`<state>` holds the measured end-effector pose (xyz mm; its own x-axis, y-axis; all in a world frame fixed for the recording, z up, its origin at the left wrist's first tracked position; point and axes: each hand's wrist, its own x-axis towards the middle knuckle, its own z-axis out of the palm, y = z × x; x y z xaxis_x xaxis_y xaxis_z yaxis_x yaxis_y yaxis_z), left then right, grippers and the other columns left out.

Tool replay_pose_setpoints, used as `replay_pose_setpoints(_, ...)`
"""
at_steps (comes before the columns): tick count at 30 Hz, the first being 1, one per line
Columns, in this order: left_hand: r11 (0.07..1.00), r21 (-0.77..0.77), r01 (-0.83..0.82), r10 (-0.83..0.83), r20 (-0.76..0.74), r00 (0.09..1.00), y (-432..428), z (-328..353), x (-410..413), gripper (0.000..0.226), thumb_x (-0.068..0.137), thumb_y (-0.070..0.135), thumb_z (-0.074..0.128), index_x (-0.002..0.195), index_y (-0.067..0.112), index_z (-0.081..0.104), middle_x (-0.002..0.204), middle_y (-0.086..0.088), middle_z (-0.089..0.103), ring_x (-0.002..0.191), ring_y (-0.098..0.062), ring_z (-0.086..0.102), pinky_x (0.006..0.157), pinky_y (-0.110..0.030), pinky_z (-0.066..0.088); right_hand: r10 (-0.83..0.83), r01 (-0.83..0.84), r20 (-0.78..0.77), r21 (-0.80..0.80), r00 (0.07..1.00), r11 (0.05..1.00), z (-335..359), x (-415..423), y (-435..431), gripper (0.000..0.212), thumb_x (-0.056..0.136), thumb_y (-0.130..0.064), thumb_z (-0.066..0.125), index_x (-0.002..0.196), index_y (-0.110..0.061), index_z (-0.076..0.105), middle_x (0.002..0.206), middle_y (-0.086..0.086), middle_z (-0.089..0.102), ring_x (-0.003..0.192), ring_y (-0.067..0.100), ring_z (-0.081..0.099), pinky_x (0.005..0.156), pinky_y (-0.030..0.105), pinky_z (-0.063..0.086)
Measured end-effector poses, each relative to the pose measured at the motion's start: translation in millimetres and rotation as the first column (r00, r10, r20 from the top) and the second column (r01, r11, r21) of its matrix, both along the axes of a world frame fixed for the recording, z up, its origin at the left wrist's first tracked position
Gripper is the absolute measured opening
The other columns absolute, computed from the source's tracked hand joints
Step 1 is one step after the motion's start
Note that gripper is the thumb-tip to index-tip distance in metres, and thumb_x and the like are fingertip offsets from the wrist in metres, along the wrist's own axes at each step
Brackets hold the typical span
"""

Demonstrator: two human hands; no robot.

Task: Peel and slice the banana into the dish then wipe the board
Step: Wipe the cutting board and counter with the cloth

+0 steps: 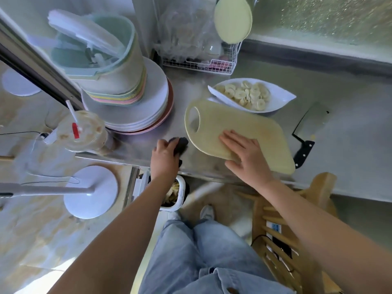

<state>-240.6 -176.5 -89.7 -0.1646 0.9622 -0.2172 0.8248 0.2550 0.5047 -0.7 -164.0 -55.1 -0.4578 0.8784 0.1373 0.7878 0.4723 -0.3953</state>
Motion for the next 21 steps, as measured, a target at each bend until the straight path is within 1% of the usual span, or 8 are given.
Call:
replay_pose_setpoints(4, 0.952, -0.062, 0.298, -0.300, -0.010, 0.954, -16, 3, 9, 0.049, 0.088, 0.007, 0.054, 0.132, 0.026, 0.057, 0.120, -0.009, 0.050, 0.101, -0.031, 0.051, 0.088, -0.036, 0.043, -0.054, 0.054, -0.046, 0.003, 0.997, 0.999, 20, -8, 17, 0.055, 0.081, -0.027, 0.044, 0.134, -0.017, 0.054, 0.138, 0.003, 0.054, 0.128, 0.018, 0.050, 0.090, 0.040, 0.045)
replay_pose_setpoints(6, 0.930, -0.153, 0.333, -0.327, 0.062, 0.943, -21, 7, 4, 0.044, 0.086, 0.009, 0.055, 0.127, 0.025, 0.061, 0.117, -0.006, 0.054, 0.100, -0.028, 0.056, 0.088, -0.032, 0.043, -0.071, 0.071, -0.052, -0.014, 0.996, 0.997, 26, -12, 19, 0.055, 0.082, -0.028, 0.041, 0.133, -0.016, 0.055, 0.137, 0.005, 0.055, 0.126, 0.020, 0.052, 0.090, 0.042, 0.046)
replay_pose_setpoints(9, 0.965, -0.250, 0.083, -0.016, 0.257, 0.966, -20, 19, -7, 0.034, 0.087, 0.007, 0.051, 0.113, 0.024, 0.063, 0.106, -0.007, 0.064, 0.097, -0.029, 0.061, 0.083, -0.032, 0.047, -0.080, 0.079, -0.057, -0.028, 0.995, 0.996, 32, -17, 20, 0.054, 0.081, -0.029, 0.041, 0.131, -0.014, 0.057, 0.134, 0.006, 0.058, 0.123, 0.022, 0.055, 0.090, 0.042, 0.047)
replay_pose_setpoints(11, 0.956, -0.269, -0.120, 0.216, 0.364, 0.906, -21, 30, -14, 0.037, 0.089, 0.003, 0.045, 0.118, 0.025, 0.053, 0.100, -0.011, 0.064, 0.088, -0.030, 0.059, 0.081, -0.037, 0.049, -0.088, 0.088, -0.080, -0.010, 0.993, 0.996, 37, -20, 18, 0.049, 0.081, -0.025, 0.047, 0.128, -0.013, 0.058, 0.130, 0.006, 0.060, 0.118, 0.021, 0.057, 0.090, 0.041, 0.047)
replay_pose_setpoints(15, 0.913, -0.344, -0.218, 0.397, 0.629, 0.669, -28, 58, -7, 0.048, 0.090, -0.004, 0.035, 0.117, 0.033, 0.049, 0.094, -0.012, 0.060, 0.074, -0.024, 0.058, 0.060, -0.031, 0.054, -0.085, 0.088, -0.095, 0.023, 0.992, 0.996, 41, -29, 11, 0.031, 0.079, -0.015, 0.065, 0.109, -0.009, 0.058, 0.100, 0.003, 0.069, 0.085, 0.024, 0.066, 0.075, 0.036, 0.049)
replay_pose_setpoints(17, 0.869, -0.447, -0.212, 0.494, 0.752, 0.437, -32, 70, 3, 0.036, 0.092, 0.002, 0.037, 0.107, 0.026, 0.059, 0.097, -0.014, 0.063, 0.069, -0.021, 0.063, 0.053, -0.026, 0.052, -0.059, 0.061, -0.061, 0.034, 0.996, 0.998, 39, -33, 8, 0.021, 0.078, -0.016, 0.069, 0.098, -0.013, 0.060, 0.090, -0.001, 0.069, 0.079, 0.022, 0.065, 0.071, 0.034, 0.049)
replay_pose_setpoints(19, 0.789, -0.597, -0.148, 0.614, 0.775, 0.147, -37, 80, 13, 0.021, 0.092, 0.026, 0.046, 0.097, 0.019, 0.064, 0.090, -0.012, 0.066, 0.064, -0.023, 0.067, 0.054, -0.027, 0.053, -0.032, 0.033, -0.029, 0.026, 0.999, 0.999, 35, -35, 1, 0.016, 0.077, -0.015, 0.070, 0.091, -0.015, 0.064, 0.088, -0.003, 0.069, 0.080, 0.020, 0.064, 0.072, 0.035, 0.051)
replay_pose_setpoints(21, 0.772, -0.632, -0.068, 0.636, 0.771, 0.049, -37, 79, 20, 0.048, 0.089, 0.057, 0.048, 0.099, 0.013, 0.065, 0.088, -0.013, 0.066, 0.073, -0.027, 0.066, 0.059, -0.031, 0.054, 0.008, -0.008, -0.019, 0.010, 1.000, 1.000, 32, -36, -8, 0.015, 0.074, -0.012, 0.071, 0.089, -0.015, 0.067, 0.086, -0.001, 0.068, 0.080, 0.022, 0.063, 0.072, 0.037, 0.051)
